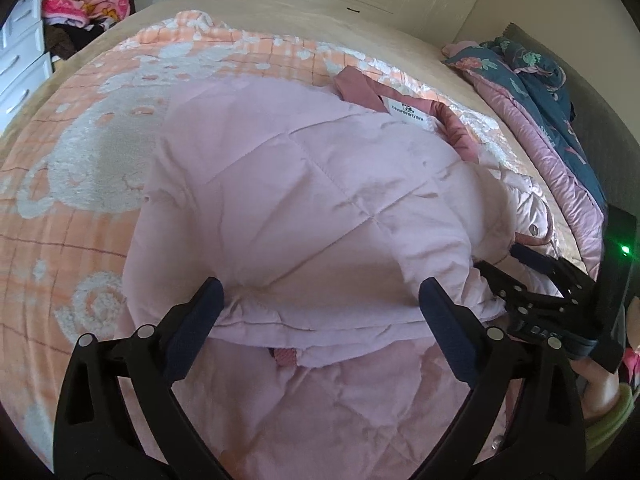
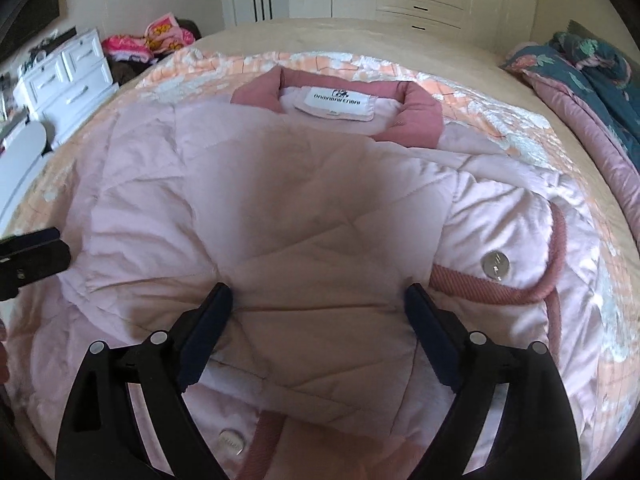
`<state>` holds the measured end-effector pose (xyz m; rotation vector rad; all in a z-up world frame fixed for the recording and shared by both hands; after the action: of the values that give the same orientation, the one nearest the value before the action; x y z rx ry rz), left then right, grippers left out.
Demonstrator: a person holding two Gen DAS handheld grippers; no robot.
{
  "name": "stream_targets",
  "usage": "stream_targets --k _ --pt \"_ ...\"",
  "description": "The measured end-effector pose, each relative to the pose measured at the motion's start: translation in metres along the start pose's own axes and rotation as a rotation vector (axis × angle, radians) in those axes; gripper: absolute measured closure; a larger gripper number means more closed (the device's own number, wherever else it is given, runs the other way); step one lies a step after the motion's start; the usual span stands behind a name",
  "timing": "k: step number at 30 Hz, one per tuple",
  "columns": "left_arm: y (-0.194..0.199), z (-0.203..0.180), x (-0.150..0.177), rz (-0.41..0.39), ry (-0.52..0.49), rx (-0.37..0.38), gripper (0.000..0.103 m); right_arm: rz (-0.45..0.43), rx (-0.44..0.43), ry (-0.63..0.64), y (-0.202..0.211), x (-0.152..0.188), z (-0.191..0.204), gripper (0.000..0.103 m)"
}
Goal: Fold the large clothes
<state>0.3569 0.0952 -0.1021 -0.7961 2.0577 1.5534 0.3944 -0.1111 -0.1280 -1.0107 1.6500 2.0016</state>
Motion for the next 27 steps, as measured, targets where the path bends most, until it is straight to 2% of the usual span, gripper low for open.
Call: stream_targets --k 8,18,27 --pt "0.017 -0.003 -0.002 -0.005 0.046 0.027 0.009 -0.036 -0.087 -0.151 0.044 0.004 -0.002 0.008" --pt "0.049 -0.013 0.002 -0.016 0.043 0.055 0.009 -0.075 -0.106 -0.199 0.088 0.013 0.012 0.007" --pt "0.085 -0.02 -0.009 -0.071 0.038 0.083 0.009 -0.124 -0.112 -0.219 0.134 0.013 0.02 0.004"
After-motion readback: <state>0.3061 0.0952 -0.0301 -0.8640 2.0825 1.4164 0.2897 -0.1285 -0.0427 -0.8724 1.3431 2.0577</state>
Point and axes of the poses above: each gripper's, at about its wrist camera, not at the fingertips, and y roughly against the way its jaws point, z to its left, x to its underside, the point moved 6 cm from there along -y, roughly the way its jaws point, and after that the axes turned 8 degrees about -z, right-handed, at the moved point
